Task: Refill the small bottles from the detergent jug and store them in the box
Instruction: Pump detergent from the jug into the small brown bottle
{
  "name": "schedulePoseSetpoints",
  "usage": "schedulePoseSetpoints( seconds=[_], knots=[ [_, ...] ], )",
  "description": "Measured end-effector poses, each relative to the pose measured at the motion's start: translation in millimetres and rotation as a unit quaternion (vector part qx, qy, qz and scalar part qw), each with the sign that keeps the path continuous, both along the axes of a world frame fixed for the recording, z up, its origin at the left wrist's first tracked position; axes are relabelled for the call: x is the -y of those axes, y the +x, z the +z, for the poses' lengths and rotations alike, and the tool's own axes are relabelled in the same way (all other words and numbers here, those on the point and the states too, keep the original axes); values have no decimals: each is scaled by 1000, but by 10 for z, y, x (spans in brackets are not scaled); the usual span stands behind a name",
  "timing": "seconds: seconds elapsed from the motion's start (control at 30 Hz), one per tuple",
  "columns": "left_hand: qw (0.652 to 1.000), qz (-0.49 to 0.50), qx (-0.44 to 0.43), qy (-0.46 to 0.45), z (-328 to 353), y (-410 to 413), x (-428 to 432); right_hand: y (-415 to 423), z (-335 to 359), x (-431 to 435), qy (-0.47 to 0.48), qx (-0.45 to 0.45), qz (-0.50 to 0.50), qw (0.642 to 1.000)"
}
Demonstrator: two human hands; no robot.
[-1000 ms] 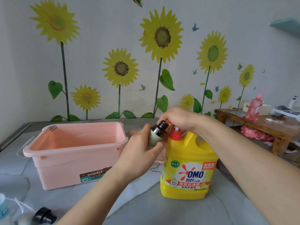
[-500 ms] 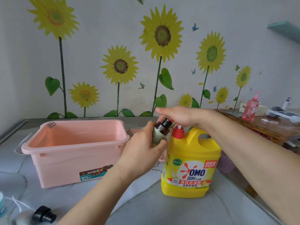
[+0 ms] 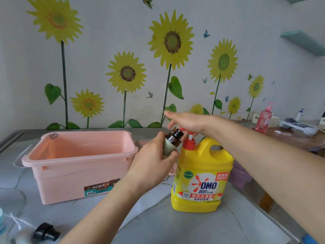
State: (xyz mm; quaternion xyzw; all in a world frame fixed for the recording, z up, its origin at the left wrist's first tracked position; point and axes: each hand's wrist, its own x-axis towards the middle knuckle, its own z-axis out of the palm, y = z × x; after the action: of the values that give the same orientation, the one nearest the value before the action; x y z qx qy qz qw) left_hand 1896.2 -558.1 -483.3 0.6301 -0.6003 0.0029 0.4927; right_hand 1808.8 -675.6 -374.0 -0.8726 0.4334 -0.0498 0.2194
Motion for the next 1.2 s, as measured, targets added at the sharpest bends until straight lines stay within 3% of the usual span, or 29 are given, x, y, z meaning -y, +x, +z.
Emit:
schedulePoseSetpoints(
  seconds=[1.2],
  knots=[
    [1000, 7, 19, 22, -12, 31, -31, -5, -97, -76, -31, 6, 24, 999]
  ],
)
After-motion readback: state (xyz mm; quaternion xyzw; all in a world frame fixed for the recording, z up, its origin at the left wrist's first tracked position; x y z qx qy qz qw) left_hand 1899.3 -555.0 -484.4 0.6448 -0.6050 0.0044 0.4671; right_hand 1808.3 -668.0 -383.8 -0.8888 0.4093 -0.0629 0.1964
